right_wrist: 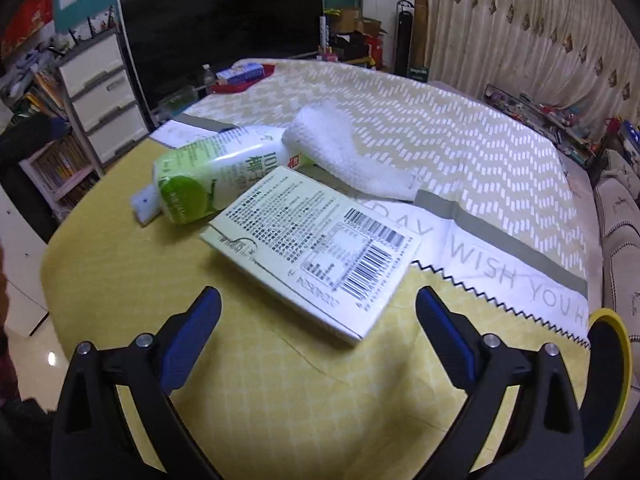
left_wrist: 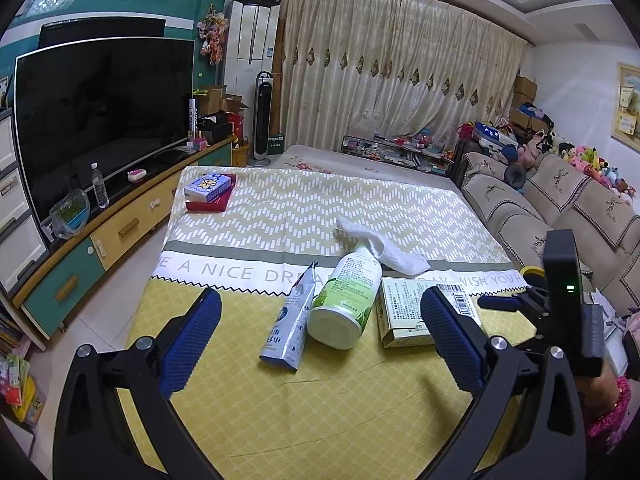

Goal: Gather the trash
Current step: 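Move the right gripper toward the white barcode carton on the table, then close the right gripper around the white carton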

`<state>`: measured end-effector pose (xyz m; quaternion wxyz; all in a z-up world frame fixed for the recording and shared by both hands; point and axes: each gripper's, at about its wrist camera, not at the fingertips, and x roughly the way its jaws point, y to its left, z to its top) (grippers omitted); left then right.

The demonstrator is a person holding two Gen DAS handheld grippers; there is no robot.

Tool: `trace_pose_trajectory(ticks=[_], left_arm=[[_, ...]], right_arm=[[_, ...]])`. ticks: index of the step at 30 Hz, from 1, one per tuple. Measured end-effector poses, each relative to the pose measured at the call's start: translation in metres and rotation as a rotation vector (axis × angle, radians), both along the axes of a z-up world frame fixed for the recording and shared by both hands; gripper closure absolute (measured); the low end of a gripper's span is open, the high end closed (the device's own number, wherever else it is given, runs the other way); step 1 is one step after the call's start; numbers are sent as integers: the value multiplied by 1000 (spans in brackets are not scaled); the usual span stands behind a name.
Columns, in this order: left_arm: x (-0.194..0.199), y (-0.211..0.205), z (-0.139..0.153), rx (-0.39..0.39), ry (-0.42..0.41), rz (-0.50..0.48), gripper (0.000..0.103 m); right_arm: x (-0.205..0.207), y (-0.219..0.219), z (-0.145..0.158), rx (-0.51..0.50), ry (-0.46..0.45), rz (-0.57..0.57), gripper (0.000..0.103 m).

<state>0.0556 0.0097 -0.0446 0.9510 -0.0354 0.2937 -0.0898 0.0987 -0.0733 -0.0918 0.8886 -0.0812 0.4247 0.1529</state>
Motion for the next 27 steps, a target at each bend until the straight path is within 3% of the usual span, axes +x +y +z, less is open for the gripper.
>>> trace_pose_trajectory(ticks=[5, 8, 10, 12, 14, 20, 23, 27], left_arm=[[2, 6, -3, -17, 10, 10, 5], [2, 6, -4, -16, 12, 10, 5], [2, 7, -5, -10, 12, 12, 5], [3, 9, -6, -14, 13, 16, 5], [4, 10, -8, -27, 17, 16, 5], [4, 3, -9, -17, 17, 7, 5], [5, 0, -7, -15, 20, 3, 5], [4, -1, -4, -7, 9, 4, 5]], right_arm=[[20, 6, -10, -59, -30, -128, 9], [43, -16, -13, -21, 2, -248, 9], [48, -25, -7, 93, 43, -166, 9], [51, -36, 2, 147, 23, -130, 9], [57, -44, 11, 158, -25, -24, 7], [98, -64, 1, 238, 85, 149, 7], [96, -55, -8, 286, 148, 227, 6], [66, -36, -12, 244, 152, 258, 6]])
